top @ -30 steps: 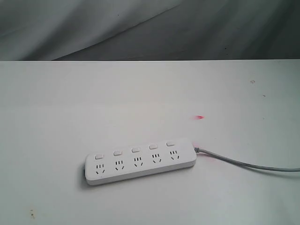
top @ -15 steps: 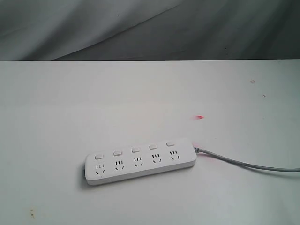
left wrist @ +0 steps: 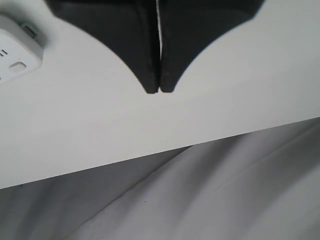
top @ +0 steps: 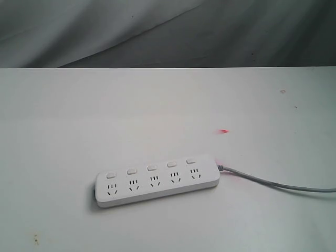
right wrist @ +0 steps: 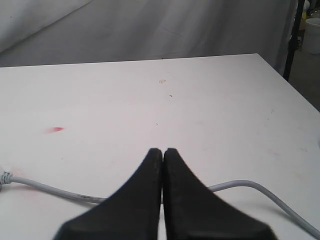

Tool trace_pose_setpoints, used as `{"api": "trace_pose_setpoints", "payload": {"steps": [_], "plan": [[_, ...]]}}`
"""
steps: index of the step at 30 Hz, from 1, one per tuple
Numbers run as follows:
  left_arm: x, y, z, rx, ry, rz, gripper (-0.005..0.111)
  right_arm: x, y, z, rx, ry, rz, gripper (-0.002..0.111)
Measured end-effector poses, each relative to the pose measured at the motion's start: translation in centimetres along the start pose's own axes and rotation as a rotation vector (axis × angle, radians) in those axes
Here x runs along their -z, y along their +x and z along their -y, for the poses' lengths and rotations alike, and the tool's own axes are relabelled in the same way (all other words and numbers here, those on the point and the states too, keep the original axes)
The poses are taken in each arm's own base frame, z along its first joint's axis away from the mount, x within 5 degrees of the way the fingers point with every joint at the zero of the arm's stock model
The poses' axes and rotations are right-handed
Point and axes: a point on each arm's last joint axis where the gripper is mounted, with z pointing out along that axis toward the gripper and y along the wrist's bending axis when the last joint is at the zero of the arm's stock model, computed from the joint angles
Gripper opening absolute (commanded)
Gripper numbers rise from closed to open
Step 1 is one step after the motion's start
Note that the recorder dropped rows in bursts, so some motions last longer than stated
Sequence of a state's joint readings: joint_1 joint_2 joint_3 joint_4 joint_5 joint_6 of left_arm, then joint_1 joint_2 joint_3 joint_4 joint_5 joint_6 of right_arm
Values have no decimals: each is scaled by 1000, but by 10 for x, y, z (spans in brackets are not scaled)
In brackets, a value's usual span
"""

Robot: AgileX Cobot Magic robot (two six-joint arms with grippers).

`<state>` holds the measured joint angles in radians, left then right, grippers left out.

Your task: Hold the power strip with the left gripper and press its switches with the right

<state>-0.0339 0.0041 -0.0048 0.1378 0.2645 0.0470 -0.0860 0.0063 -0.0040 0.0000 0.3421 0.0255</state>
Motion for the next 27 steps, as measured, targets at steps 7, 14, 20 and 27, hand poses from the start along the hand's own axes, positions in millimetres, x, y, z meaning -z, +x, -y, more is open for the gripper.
{"api": "trace_pose_setpoints", "payload": {"steps": [7,14,20,27], "plan": [[0,0,0,-8,-1,0,0,0,0,0,0,0,0,0],[3,-13,-1,40,8,56,0,0,0,0,0,0,0,0],[18,-79,-13,77,-2,189,0,0,0,0,0,0,0,0],[-8,-161,-27,80,16,24,0,0,0,0,0,0,0,0]]}}
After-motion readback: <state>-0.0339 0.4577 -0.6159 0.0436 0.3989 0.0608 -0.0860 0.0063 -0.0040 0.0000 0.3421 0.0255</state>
